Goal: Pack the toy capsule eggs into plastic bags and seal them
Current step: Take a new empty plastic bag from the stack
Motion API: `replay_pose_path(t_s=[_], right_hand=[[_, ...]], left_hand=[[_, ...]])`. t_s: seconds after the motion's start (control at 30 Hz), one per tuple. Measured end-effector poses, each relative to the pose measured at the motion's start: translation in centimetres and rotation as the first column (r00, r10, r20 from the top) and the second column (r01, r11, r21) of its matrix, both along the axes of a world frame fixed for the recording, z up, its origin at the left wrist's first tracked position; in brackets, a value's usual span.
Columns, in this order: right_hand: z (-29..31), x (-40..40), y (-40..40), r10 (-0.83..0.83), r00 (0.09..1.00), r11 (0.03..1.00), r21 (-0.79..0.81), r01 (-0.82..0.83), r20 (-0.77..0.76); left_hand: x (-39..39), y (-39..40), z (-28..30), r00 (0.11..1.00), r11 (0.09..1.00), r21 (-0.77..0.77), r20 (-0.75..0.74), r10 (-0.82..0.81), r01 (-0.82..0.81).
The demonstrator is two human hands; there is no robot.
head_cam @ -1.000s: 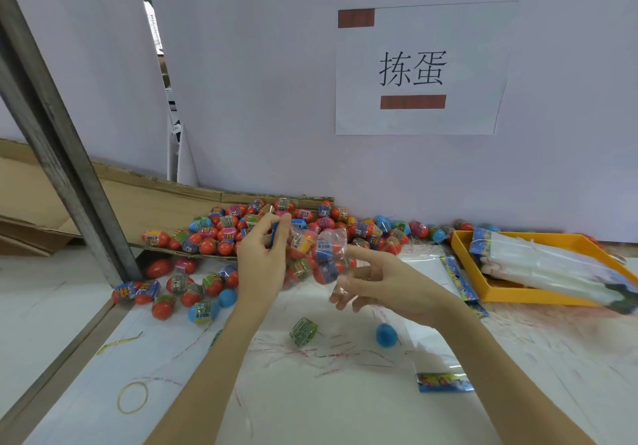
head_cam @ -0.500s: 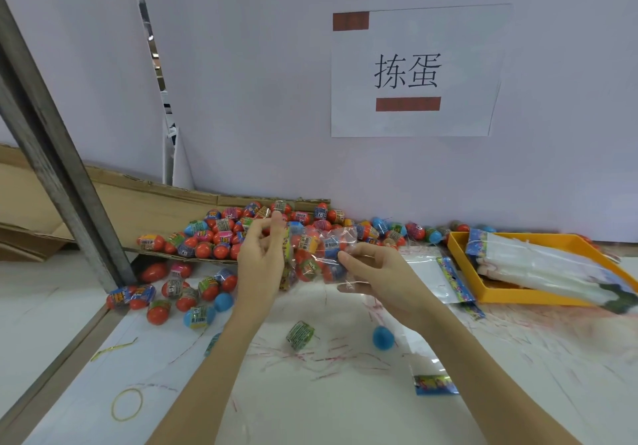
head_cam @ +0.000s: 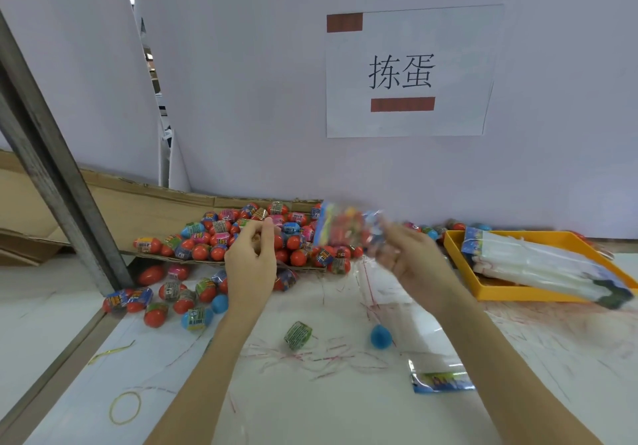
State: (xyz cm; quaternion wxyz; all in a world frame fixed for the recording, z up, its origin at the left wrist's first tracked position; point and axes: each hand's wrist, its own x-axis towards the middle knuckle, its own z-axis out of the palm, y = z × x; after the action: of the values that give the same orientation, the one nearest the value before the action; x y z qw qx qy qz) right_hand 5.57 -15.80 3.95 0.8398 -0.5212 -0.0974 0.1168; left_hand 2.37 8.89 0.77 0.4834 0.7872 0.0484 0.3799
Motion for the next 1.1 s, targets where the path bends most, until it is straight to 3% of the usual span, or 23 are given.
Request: replay_pose_path(t_s=[0.03,0.07,0.1,0.13,0.17,0.2,0.23,0.3,0.33,0.4,0.43,0.5,0.7,0.77,0.87,0.97,1.03,1.1], right_hand=[[0.4,0.3,-1.0,0.016,1.0,0.961,0.278,-0.011,-0.017],[0.6,0.6,-2.1,0.057,0.998,0.855,0.517,-0.038,-0.021],[0.7,0.9,-3.1,0.084,0.996,0.78,0.622,-0.07,0.006],[0.8,1.1,-3.8,0.08,0.997,0.809,0.583,-0.078,0.023],[0.7,1.2,-4.0,0.03,0.999,0.912,0.409,-0.039,0.028],[0.4,1.3,-4.0,-0.046,0.997,0.991,0.132,0.037,0.061],[-0.1,1.3,-3.9,-0.114,0.983,0.973,-0.184,0.14,0.145],[-1.3,1.7,-3.7,-0.075,0.925,0.677,-0.663,0.321,0.372],[-1.8,1.9,-3.5,0.041,0.911,0.49,-0.803,0.341,0.411],[-2.3,2.1,-3.0,0.218,0.923,0.173,-0.943,0.284,0.318],[-2.5,2.1,-2.7,0.243,0.932,0.082,-0.963,0.256,0.268],[-2.9,2.2,-2.3,0.23,0.938,0.038,-0.966,0.257,0.259],[-3.0,2.3,-1.6,0.283,0.877,0.042,-0.919,0.393,0.388],[-3.2,2.1,-1.3,0.285,0.824,0.089,-0.87,0.485,0.489],[-2.8,1.3,-0.6,0.119,0.722,0.362,-0.707,0.608,0.681],[-1.8,0.5,0.1,-0.005,0.757,0.676,-0.556,0.484,0.654],[-1.3,0.0,0.6,0.034,0.794,0.794,-0.499,0.347,0.607],[-1.2,-0.3,0.9,0.084,0.813,0.831,-0.49,0.261,0.576]], left_hand=[[0.0,0.0,0.0,1.0,1.0,-0.004,-0.004,-0.014,0.014],[0.0,-0.1,0.1,0.999,0.999,-0.008,-0.008,-0.035,0.035],[-0.1,-0.4,0.1,0.998,0.998,-0.012,-0.012,-0.058,0.058],[-0.3,-0.7,0.1,0.997,0.997,-0.01,-0.016,-0.081,0.081],[-0.4,-0.9,0.2,0.995,0.995,-0.001,-0.024,-0.1,0.1],[-0.5,-1.0,0.2,0.992,0.993,0.009,-0.034,-0.118,0.119],[-0.6,-1.1,0.2,0.99,0.991,0.016,-0.044,-0.133,0.134],[-0.6,-1.1,0.2,0.986,0.987,0.037,-0.072,-0.153,0.156],[-0.6,-1.1,0.1,0.983,0.985,0.046,-0.087,-0.161,0.166],[-0.7,-1.3,0.1,0.977,0.981,0.04,-0.104,-0.185,0.19],[-0.8,-1.3,0.1,0.976,0.98,0.036,-0.106,-0.192,0.197],[-0.8,-1.3,0.1,0.973,0.978,0.03,-0.112,-0.2,0.205],[-0.7,-1.5,-0.1,0.962,0.969,0.062,-0.147,-0.23,0.241],[-0.7,-1.5,-0.2,0.957,0.962,0.077,-0.156,-0.246,0.26],[-0.9,-1.8,-0.3,0.949,0.944,0.152,-0.161,-0.269,0.294],[-1.1,-2.6,-0.3,0.937,0.916,0.21,-0.142,-0.318,0.343],[-1.0,-2.9,-0.3,0.902,0.896,0.154,-0.187,-0.388,0.417],[-1.1,-3.1,-0.2,0.865,0.879,0.051,-0.21,-0.455,0.474]])
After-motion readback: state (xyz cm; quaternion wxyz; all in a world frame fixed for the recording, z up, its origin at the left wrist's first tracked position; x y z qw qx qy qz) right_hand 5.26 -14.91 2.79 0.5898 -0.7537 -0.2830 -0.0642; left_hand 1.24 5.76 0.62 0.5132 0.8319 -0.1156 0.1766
